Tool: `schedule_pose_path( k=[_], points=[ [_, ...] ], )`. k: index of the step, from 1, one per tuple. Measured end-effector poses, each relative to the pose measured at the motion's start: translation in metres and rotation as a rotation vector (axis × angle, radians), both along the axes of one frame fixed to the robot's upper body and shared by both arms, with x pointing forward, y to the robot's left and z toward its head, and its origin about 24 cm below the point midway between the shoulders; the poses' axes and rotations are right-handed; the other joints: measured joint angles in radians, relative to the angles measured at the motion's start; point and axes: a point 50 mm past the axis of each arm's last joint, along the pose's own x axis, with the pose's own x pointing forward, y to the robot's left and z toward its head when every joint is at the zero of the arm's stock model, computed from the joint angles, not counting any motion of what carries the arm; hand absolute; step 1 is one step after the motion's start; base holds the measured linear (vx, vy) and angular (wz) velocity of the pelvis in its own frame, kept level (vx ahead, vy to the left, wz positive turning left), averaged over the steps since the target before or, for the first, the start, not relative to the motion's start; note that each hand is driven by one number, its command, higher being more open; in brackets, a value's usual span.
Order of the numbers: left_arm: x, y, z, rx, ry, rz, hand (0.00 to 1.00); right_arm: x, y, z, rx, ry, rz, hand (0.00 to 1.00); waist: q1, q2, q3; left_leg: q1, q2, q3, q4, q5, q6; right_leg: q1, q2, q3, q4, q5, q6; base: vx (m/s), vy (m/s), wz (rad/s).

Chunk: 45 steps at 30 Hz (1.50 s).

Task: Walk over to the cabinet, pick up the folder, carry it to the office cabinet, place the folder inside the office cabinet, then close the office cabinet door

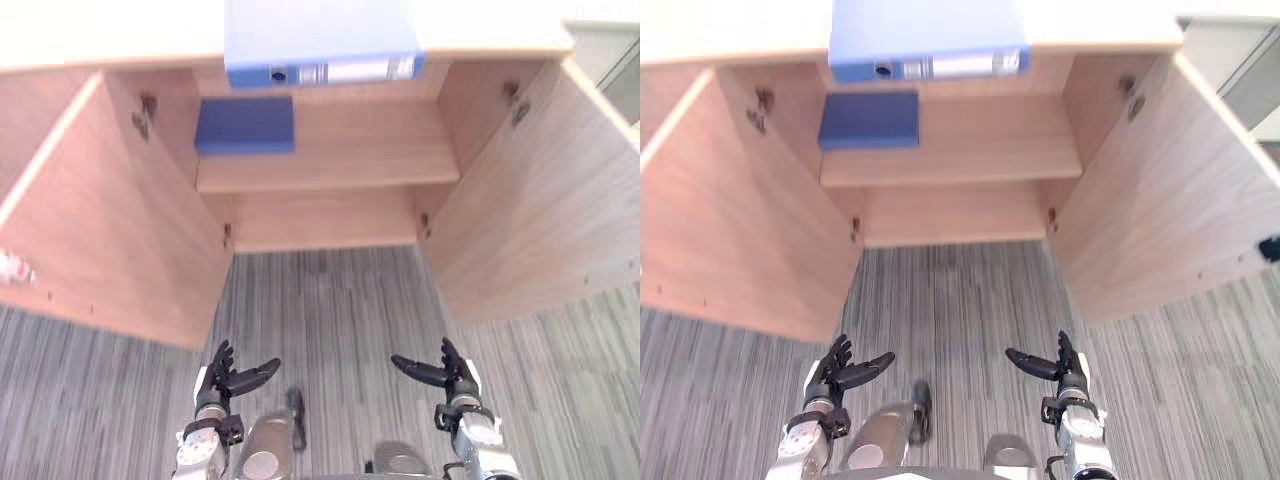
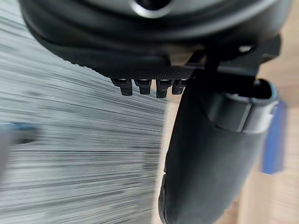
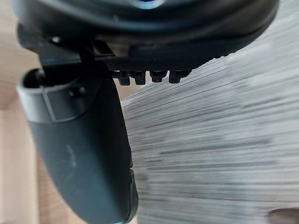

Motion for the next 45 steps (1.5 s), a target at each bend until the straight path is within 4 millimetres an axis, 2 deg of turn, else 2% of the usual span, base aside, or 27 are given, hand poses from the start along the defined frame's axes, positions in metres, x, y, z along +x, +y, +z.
schedule_pose_path(
  k=[2,4,5,6,7,9,10,11,12,13,14,15,17,18,19,21,24,30,31,32,35,40,45],
  points=[
    [0.0,0.004,0.0,0.014,0.004,0.006,1.0,0.002,0.006,0.0,0.011,-0.003,0.023,1.0,-0.008,0.009,0.001,0.071,0.027,-0.014,-0.047,-0.01,-0.013,-0.085,0.011,-0.051,-0.077,-0.061,-0.024,0.47,-0.115,0.19],
    [-0.002,0.004,-0.001,0.011,0.011,0.021,1.0,0.0,0.007,-0.002,0.017,0.005,0.03,1.0,-0.017,0.016,0.001,0.113,0.061,-0.021,-0.046,-0.02,-0.029,-0.129,0.037,-0.077,-0.308,-0.081,-0.025,0.42,-0.206,0.33],
    [-0.006,0.007,-0.002,0.017,0.018,0.028,1.0,-0.004,0.006,-0.003,0.016,0.013,0.027,1.0,-0.018,0.007,-0.012,0.13,0.074,-0.024,-0.029,-0.052,-0.079,-0.117,0.057,-0.079,-0.583,-0.007,-0.027,0.57,-0.296,0.4],
    [-0.011,0.01,-0.003,0.026,0.033,0.027,1.0,-0.015,0.006,-0.008,0.016,0.043,0.02,1.0,-0.018,-0.026,-0.03,0.149,0.054,-0.034,-0.004,-0.106,-0.13,-0.106,0.041,-0.053,-0.782,0.254,-0.069,0.61,-0.326,0.3],
    [-0.009,0.0,-0.01,-0.01,0.058,0.038,1.0,-0.014,-0.001,-0.008,-0.005,0.055,0.021,1.0,-0.012,0.022,-0.028,0.151,0.096,-0.05,0.016,-0.132,-0.131,-0.104,0.075,-0.069,-0.737,0.237,-0.071,0.55,-0.279,0.25],
    [-0.01,-0.014,-0.015,-0.056,0.071,0.035,1.0,-0.015,-0.011,-0.008,-0.025,0.068,-0.004,1.0,-0.019,0.049,-0.041,0.11,0.126,-0.071,0.115,-0.113,-0.144,-0.088,0.091,-0.08,-0.72,0.155,-0.086,0.42,-0.235,0.21],
    [-0.009,-0.018,-0.015,-0.068,0.068,0.035,1.0,-0.016,-0.013,-0.008,-0.03,0.069,-0.014,1.0,-0.022,0.054,-0.038,0.09,0.136,-0.074,0.174,-0.104,-0.154,-0.069,0.092,-0.092,-0.72,0.132,-0.082,0.33,-0.217,0.46],
    [-0.008,-0.025,-0.015,-0.09,0.061,0.035,1.0,-0.023,-0.014,-0.01,-0.033,0.083,-0.024,1.0,-0.018,0.054,-0.036,0.029,0.163,-0.069,0.345,-0.069,-0.174,-0.016,0.093,-0.115,-0.736,0.105,-0.093,0.3,-0.179,0.56],
    [-0.008,-0.029,-0.013,-0.103,0.044,0.037,1.0,-0.031,-0.013,-0.01,-0.031,0.088,-0.03,1.0,-0.01,0.053,-0.035,-0.024,0.198,-0.053,0.49,-0.065,-0.19,0.045,0.101,-0.133,-0.761,0.088,-0.106,0.3,-0.15,0.46],
    [-0.011,-0.03,-0.012,-0.107,0.036,0.037,1.0,-0.033,-0.011,-0.009,-0.027,0.081,-0.033,1.0,-0.002,0.051,-0.038,-0.054,0.212,-0.027,0.533,-0.091,-0.183,0.079,0.103,-0.14,-0.781,0.08,-0.113,0.27,-0.105,0.18],
    [-0.011,-0.031,-0.011,-0.109,0.034,0.035,1.0,-0.033,-0.011,-0.009,-0.025,0.075,-0.038,1.0,0.001,0.05,-0.04,-0.07,0.215,-0.006,0.525,-0.105,-0.173,0.096,0.103,-0.142,-0.798,0.084,-0.107,0.2,-0.061,0.03],
    [-0.01,-0.031,-0.011,-0.112,0.029,0.029,1.0,-0.032,-0.012,-0.008,-0.025,0.068,-0.048,1.0,0.003,0.047,-0.043,-0.095,0.205,0.018,0.447,-0.12,-0.16,0.119,0.1,-0.144,-0.826,0.088,-0.103,0.24,-0.041,-0.02],
    [-0.007,-0.031,-0.009,-0.11,0.021,0.027,1.0,-0.024,-0.015,-0.005,-0.028,0.048,-0.062,1.0,0.01,0.057,-0.049,-0.106,0.173,0.011,0.241,-0.109,-0.157,0.136,0.095,-0.136,-0.846,0.093,-0.095,0.27,0.044,-0.11],
    [-0.006,-0.031,-0.009,-0.109,0.017,0.026,1.0,-0.021,-0.017,-0.003,-0.033,0.039,-0.069,1.0,0.011,0.067,-0.055,-0.094,0.157,0.003,0.082,-0.037,-0.155,0.141,0.097,-0.131,-0.853,0.094,-0.091,0.29,0.123,-0.22],
    [-0.005,-0.027,-0.007,-0.096,0.011,0.022,1.0,-0.02,-0.017,-0.004,-0.026,0.041,-0.081,1.0,0.012,0.066,-0.059,-0.069,0.141,0.01,-0.008,0.04,-0.124,0.157,0.096,-0.117,-0.874,0.095,-0.075,0.22,0.119,-0.12],
    [-0.003,-0.024,-0.002,-0.078,-0.01,0.008,1.0,-0.023,-0.016,-0.005,-0.021,0.046,-0.085,1.0,0.009,0.059,-0.064,-0.051,0.121,0.004,-0.043,0.044,-0.12,0.173,0.083,-0.122,-0.897,0.1,-0.064,0.18,0.117,0.09],
    [0.009,-0.017,0.022,-0.02,-0.122,-0.035,1.0,-0.03,-0.017,-0.008,-0.019,0.064,-0.092,1.0,0.012,0.055,-0.066,-0.018,0.083,0.004,-0.082,0.048,-0.115,0.212,0.054,-0.126,-0.936,0.098,-0.045,0.14,0.115,0.12],
    [0.02,-0.008,0.075,0.147,-0.35,-0.092,1.0,-0.033,-0.017,-0.011,-0.014,0.079,-0.088,1.0,0.015,0.058,-0.068,0.013,0.073,-0.024,-0.122,0.056,-0.102,0.246,0.046,-0.148,-0.95,0.098,-0.042,0.04,0.019,0.15],
    [0.02,-0.01,0.09,0.222,-0.41,-0.107,1.0,-0.033,-0.017,-0.01,-0.016,0.071,-0.088,1.0,0.016,0.059,-0.069,0.019,0.071,-0.027,-0.132,0.058,-0.099,0.248,0.049,-0.149,-0.95,0.098,-0.042,0.0,0.0,0.0],
    [0.019,-0.01,0.092,0.233,-0.418,-0.107,1.0,-0.033,-0.017,-0.01,-0.017,0.07,-0.088,1.0,0.016,0.059,-0.069,0.021,0.071,-0.028,-0.133,0.059,-0.098,0.249,0.05,-0.149,-0.95,0.098,-0.042,0.0,0.0,0.0],
    [0.015,-0.013,0.119,0.318,-0.53,-0.117,1.0,-0.037,-0.02,-0.011,-0.028,0.071,-0.091,1.0,0.015,0.071,-0.081,0.035,0.071,-0.038,-0.145,0.066,-0.098,0.261,0.052,-0.154,-0.951,0.098,-0.042,-0.04,-0.017,0.07],
    [0.006,-0.02,0.174,0.538,-0.779,-0.14,1.0,-0.051,-0.02,-0.019,-0.066,0.135,-0.044,1.0,0.021,0.086,-0.118,0.033,0.062,-0.059,-0.145,0.073,-0.1,0.278,0.053,-0.157,-0.967,0.09,-0.034,-0.08,-0.025,0.1],
    [0.002,-0.027,0.199,0.762,-0.902,-0.172,1.0,-0.065,-0.02,-0.025,-0.084,0.19,-0.015,1.0,0.032,0.092,-0.148,0.046,0.062,-0.069,-0.148,0.08,-0.101,0.297,0.055,-0.163,-0.966,0.089,-0.033,-0.05,-0.016,0.06]
  ],
)
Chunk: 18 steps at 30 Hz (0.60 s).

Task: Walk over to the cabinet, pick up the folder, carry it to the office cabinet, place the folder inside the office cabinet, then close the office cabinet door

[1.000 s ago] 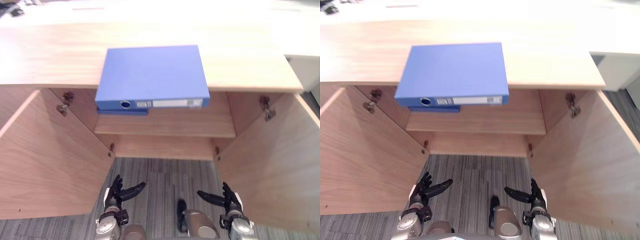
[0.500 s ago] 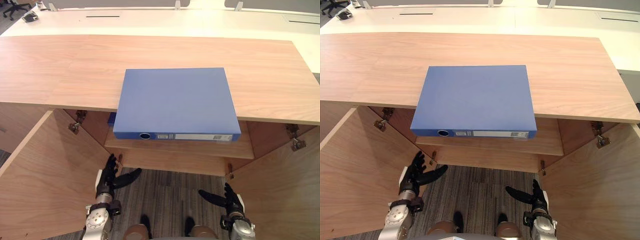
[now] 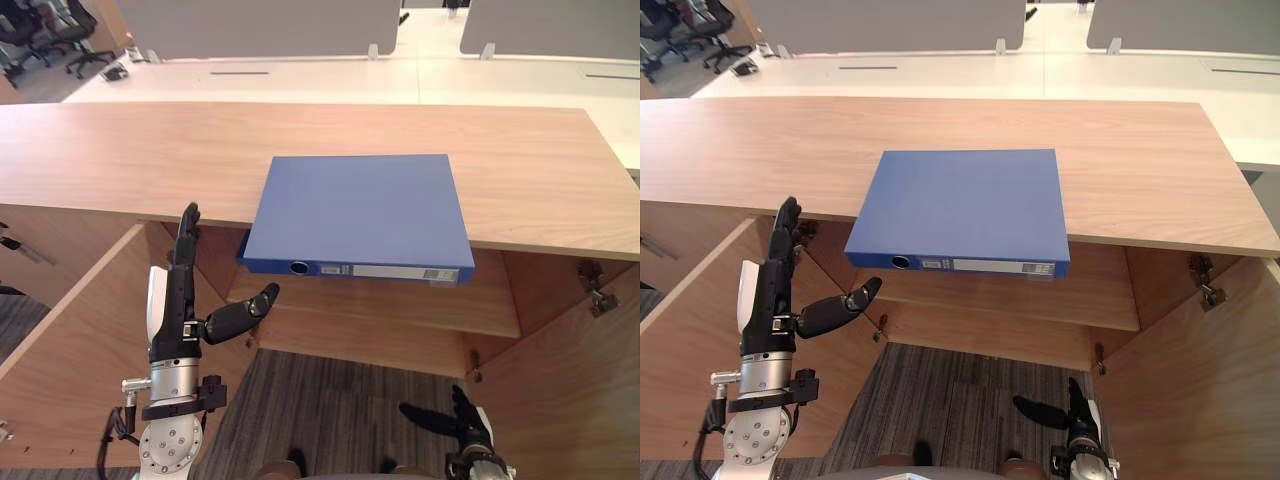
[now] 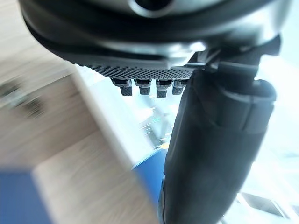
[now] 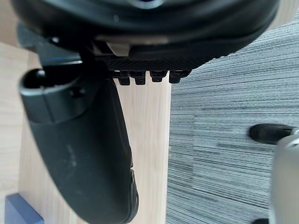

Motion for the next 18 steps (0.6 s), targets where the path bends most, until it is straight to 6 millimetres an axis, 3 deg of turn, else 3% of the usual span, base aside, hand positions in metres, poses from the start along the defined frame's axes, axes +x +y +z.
schedule_pose_path(
  k=[11,17,18],
  points=[
    [0.006,-0.029,0.002,0.238,-0.031,-0.166,1.0,0.0,0.006,-0.001,-0.014,0.01,0.057,1.0,-0.014,-0.011,-0.018,0.041,0.001,0.014,-0.042,0.018,-0.003,0.014,0.002,0.017,0.001,0.0,-0.001,-0.02,-0.007,-0.04],
    [0.026,-0.042,-0.014,0.418,0.007,-0.249,1.0,0.0,0.005,-0.001,-0.013,0.011,0.059,1.0,-0.047,-0.019,-0.033,0.073,0.003,0.05,-0.085,0.028,0.0,0.002,0.007,0.051,0.001,0.001,-0.002,0.03,0.0,-0.18],
    [0.031,-0.04,-0.019,0.459,0.034,-0.241,0.0,0.0,0.005,-0.001,-0.012,0.011,0.06,1.0,-0.053,-0.012,-0.044,0.079,0.003,0.061,-0.098,0.032,0.0,-0.004,0.007,0.061,0.001,0.001,-0.002,0.03,0.012,-0.23]
  ],
)
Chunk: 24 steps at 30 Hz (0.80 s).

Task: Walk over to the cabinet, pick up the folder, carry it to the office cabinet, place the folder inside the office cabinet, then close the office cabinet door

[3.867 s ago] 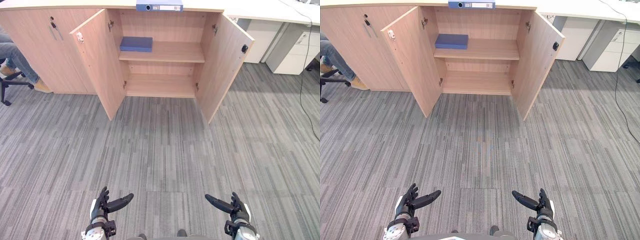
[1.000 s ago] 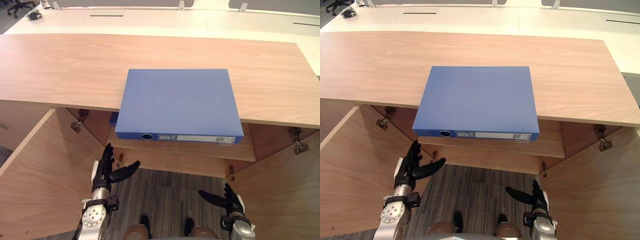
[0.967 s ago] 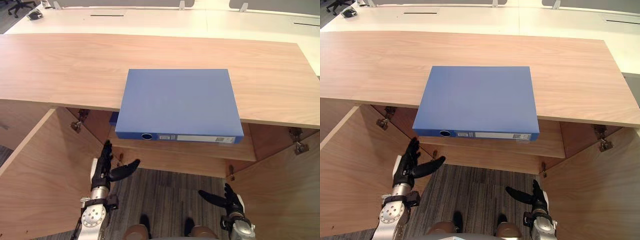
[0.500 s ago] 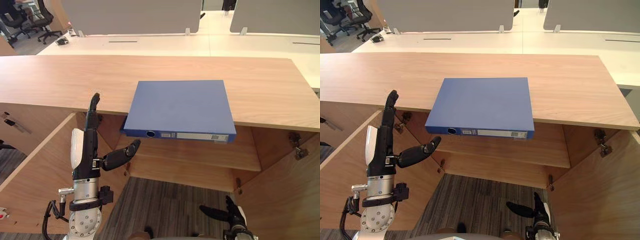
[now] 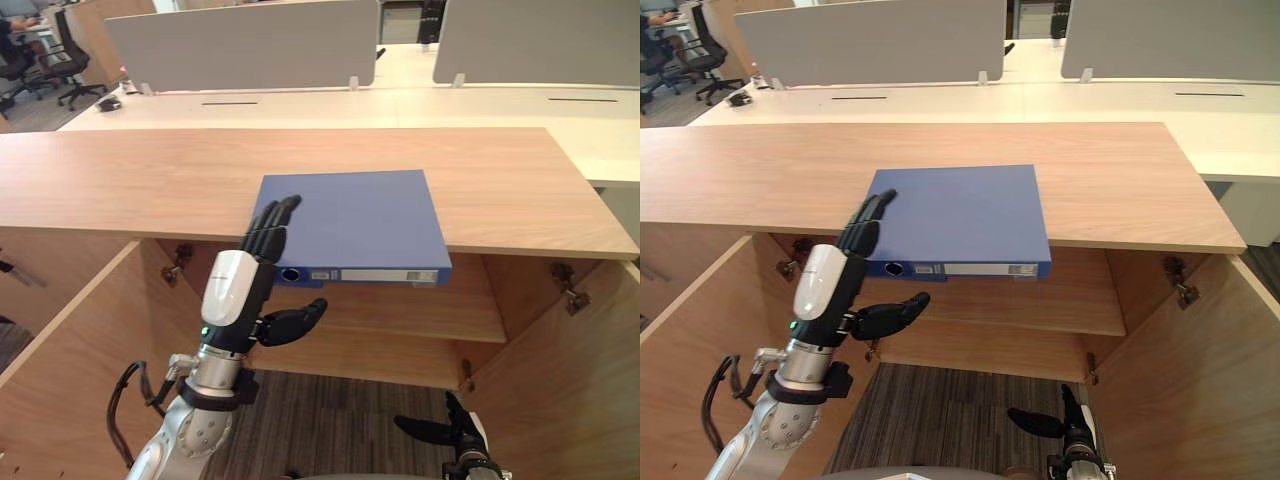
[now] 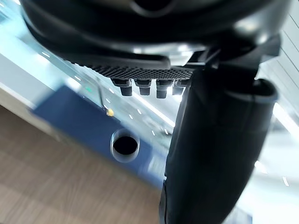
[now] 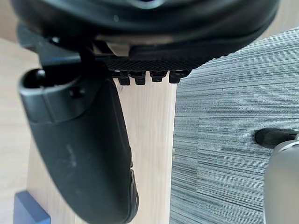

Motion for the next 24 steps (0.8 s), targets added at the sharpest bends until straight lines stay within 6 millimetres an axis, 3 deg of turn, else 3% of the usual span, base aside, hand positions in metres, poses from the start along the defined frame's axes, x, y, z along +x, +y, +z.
schedule_pose_path(
  k=[4,11,14,17,22,24],
  points=[
    [0.014,0.004,-0.005,0.088,-0.003,0.045,0.0,-0.003,0.0,-0.001,0.003,0.009,0.002,1.0,-0.006,-0.01,-0.001,0.016,-0.004,0.014,-0.019,0.001,0.002,-0.001,-0.001,0.011,-0.001,0.0,0.0,0.02,0.012,-0.11],
    [0.032,0.002,0.019,0.167,-0.134,0.047,0.0,0.0,0.001,0.0,0.013,0.002,0.01,1.0,-0.024,-0.022,-0.011,0.027,-0.015,0.018,-0.051,0.008,0.007,-0.001,-0.009,0.014,-0.022,0.005,0.007,0.0,0.0,0.0],
    [0.034,-0.002,0.029,0.109,-0.17,0.037,0.0,0.0,0.001,0.0,0.014,-0.001,0.008,1.0,-0.025,-0.024,-0.012,0.026,-0.017,0.02,-0.055,0.009,0.007,0.0,-0.01,0.017,-0.031,0.006,0.007,0.01,-0.001,-0.02],
    [0.029,-0.007,0.027,0.019,-0.134,0.024,0.0,0.007,0.003,0.004,0.019,-0.034,0.009,1.0,-0.025,-0.025,-0.011,0.023,-0.017,0.026,-0.055,0.006,0.007,-0.004,-0.009,0.03,-0.035,0.007,0.009,0.04,-0.008,-0.12],
    [0.01,-0.018,0.039,-0.122,-0.121,-0.043,0.0,0.033,0.013,0.031,0.037,-0.219,0.01,1.0,-0.024,-0.027,-0.009,0.017,-0.013,0.041,-0.054,-0.003,0.007,-0.016,-0.005,0.045,-0.034,0.007,0.009,0.01,-0.015,-0.09],
    [-0.002,-0.025,0.044,-0.268,-0.094,-0.111,0.0,0.053,0.023,0.06,0.047,-0.39,0.012,1.0,-0.023,-0.027,-0.006,0.016,-0.012,0.055,-0.039,-0.018,0.007,-0.017,-0.005,0.059,-0.034,0.007,0.009,0.01,-0.009,-0.16]
  ],
)
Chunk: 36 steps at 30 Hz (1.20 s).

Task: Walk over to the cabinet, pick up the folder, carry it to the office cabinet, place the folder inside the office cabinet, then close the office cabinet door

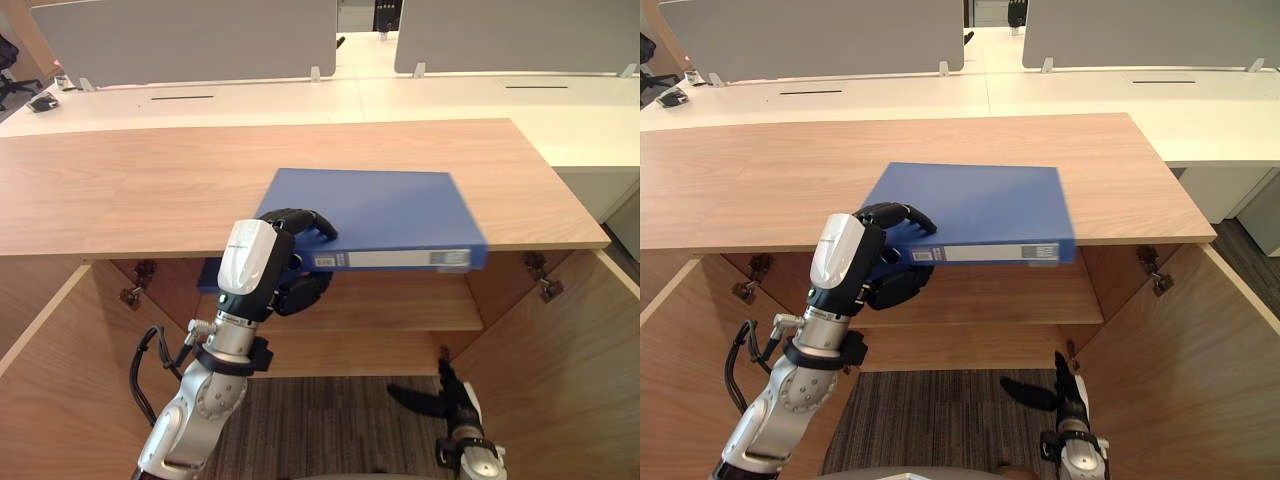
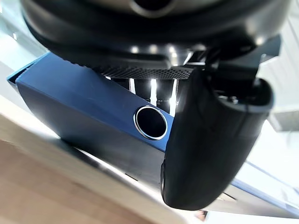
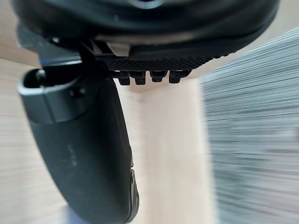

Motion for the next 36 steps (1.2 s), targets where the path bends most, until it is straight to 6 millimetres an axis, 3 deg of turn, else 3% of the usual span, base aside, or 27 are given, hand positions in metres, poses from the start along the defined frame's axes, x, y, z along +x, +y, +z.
schedule_pose_path(
  k=[1,4,9,11,17,25,36],
  points=[
    [-0.002,-0.002,0.001,-0.04,0.004,-0.022,0.0,0.004,0.002,0.008,0.003,-0.043,-0.002,1.0,0.001,0.0,0.0,-0.001,0.0,0.002,0.006,-0.004,0.0,0.0,0.0,0.002,0.0,0.0,0.0,0.01,-0.005,-0.11],
    [-0.013,-0.003,0.014,-0.274,0.012,-0.097,0.0,0.02,0.012,0.056,0.022,-0.289,-0.025,1.0,0.0,-0.001,0.006,-0.002,0.001,0.01,0.018,-0.016,0.001,0.0,0.0,0.01,0.0,0.0,0.0,0.01,-0.007,-0.07],
    [-0.022,0.01,0.021,-0.652,0.088,-0.192,0.0,0.02,0.011,0.119,0.035,-0.575,-0.08,1.0,0.001,-0.004,0.03,-0.009,0.004,0.017,0.039,-0.031,0.001,0.0,0.0,0.019,0.0,0.0,0.0,0.01,-0.01,-0.04],
    [-0.025,0.016,0.013,-0.815,0.164,-0.235,0.0,0.018,0.011,0.122,0.041,-0.578,-0.087,1.0,0.001,-0.004,0.035,-0.009,0.005,0.022,0.04,-0.035,0.0,-0.003,0.002,0.028,0.0,0.0,0.0,0.03,-0.007,-0.08],
    [-0.028,0.018,-0.002,-1.034,0.319,-0.346,0.0,0.02,0.014,0.128,0.143,-0.601,-0.06,1.0,0.003,-0.004,0.042,-0.007,0.005,0.05,0.045,-0.046,0.003,-0.013,0.002,0.054,0.002,0.003,0.005,0.02,-0.002,-0.13],
    [-0.034,0.008,-0.017,-1.032,0.541,-0.584,0.0,0.024,0.0,0.13,0.168,-0.559,0.061,1.0,-0.001,-0.003,0.042,-0.007,0.006,0.052,0.057,-0.049,0.005,-0.026,0.001,0.063,0.034,0.005,0.01,-0.01,-0.005,-0.02],
    [-0.034,0.011,-0.029,-1.069,0.596,-0.572,0.0,0.032,-0.005,0.13,0.139,-0.529,0.162,1.0,-0.001,0.01,0.027,-0.041,0.016,0.039,0.088,-0.044,0.002,-0.04,0.007,0.061,0.034,0.009,0.015,-0.05,-0.029,0.02]
  ],
)
